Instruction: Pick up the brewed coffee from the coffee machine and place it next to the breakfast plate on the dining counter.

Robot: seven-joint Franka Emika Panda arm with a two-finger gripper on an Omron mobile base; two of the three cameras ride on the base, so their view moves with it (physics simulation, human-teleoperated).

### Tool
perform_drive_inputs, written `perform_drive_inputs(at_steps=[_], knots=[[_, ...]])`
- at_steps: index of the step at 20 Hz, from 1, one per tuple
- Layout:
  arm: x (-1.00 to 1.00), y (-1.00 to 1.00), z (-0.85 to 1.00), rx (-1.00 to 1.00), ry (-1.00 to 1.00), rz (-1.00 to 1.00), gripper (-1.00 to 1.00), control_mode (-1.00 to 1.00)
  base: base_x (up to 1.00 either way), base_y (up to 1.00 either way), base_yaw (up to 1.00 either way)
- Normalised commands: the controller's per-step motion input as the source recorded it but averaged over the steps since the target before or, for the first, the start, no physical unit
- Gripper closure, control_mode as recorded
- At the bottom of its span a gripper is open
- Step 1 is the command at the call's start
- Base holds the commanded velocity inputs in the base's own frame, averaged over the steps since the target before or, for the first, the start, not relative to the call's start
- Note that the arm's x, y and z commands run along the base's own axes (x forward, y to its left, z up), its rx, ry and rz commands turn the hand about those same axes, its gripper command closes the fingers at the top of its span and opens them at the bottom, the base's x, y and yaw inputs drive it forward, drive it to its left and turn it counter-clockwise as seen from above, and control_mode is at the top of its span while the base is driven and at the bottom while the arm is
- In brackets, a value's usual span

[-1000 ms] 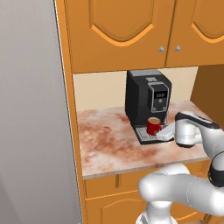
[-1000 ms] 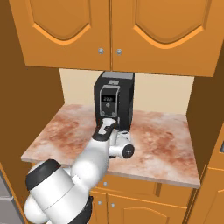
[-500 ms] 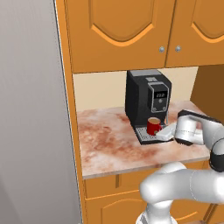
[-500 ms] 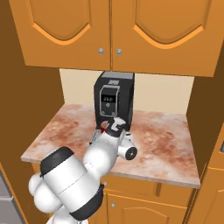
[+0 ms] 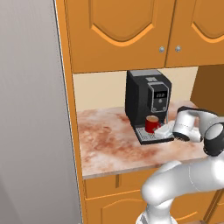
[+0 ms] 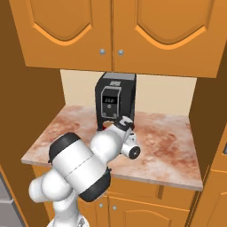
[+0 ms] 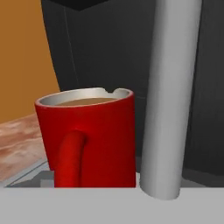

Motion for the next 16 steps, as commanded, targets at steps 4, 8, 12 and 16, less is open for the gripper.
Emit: perform_drive_inputs(at_steps=[4, 8, 12, 16], knots=[[-0.03, 0.00, -0.01, 0.00, 0.00, 0.01, 1.00, -1.00, 0.00, 0.00, 0.00], [-0.38, 0.00, 0.00, 0.00, 0.00, 0.05, 1.00, -1.00, 0.00, 0.00, 0.00], [-0.67, 0.00, 0.06, 0.00, -0.05, 0.08, 1.00, -1.00, 0.00, 0.00, 0.00], [-0.78, 0.00, 0.24, 0.00, -0.05, 0.11, 1.00, -1.00, 0.00, 0.00, 0.00]])
